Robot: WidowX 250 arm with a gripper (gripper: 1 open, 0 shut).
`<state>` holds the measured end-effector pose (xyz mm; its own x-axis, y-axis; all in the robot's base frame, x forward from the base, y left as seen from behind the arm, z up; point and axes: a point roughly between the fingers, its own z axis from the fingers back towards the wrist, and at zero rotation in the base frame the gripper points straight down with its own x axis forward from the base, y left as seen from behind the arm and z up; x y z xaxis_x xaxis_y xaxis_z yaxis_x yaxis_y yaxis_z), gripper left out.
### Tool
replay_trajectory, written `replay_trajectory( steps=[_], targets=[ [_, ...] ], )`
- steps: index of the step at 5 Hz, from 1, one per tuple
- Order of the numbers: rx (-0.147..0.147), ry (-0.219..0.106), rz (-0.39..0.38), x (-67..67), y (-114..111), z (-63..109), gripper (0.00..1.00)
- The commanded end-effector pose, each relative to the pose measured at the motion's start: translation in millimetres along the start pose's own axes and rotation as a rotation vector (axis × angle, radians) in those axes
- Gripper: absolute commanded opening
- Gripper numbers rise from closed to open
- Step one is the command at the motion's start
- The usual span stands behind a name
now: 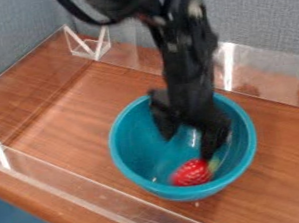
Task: Remove the strawberry from inside the blue bowl and put it on the table
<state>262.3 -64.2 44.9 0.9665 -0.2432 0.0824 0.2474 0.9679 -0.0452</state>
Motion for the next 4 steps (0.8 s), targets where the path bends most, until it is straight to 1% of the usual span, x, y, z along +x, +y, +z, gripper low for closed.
replay_trajectory(
  steps=[1,2,3,4],
  targets=[
    [0.006,-0.033,-0.002,8.9,-1.0,-0.3,1.00],
    [0.010,-0.036,-0.001,8.7,-0.8,-1.0,0.00],
    [0.010,-0.040,-0.009,8.6,-0.3,1.3,0.00],
    [0.009,-0.076,-0.005,12.4,2.5,16.7,0.00]
  ],
)
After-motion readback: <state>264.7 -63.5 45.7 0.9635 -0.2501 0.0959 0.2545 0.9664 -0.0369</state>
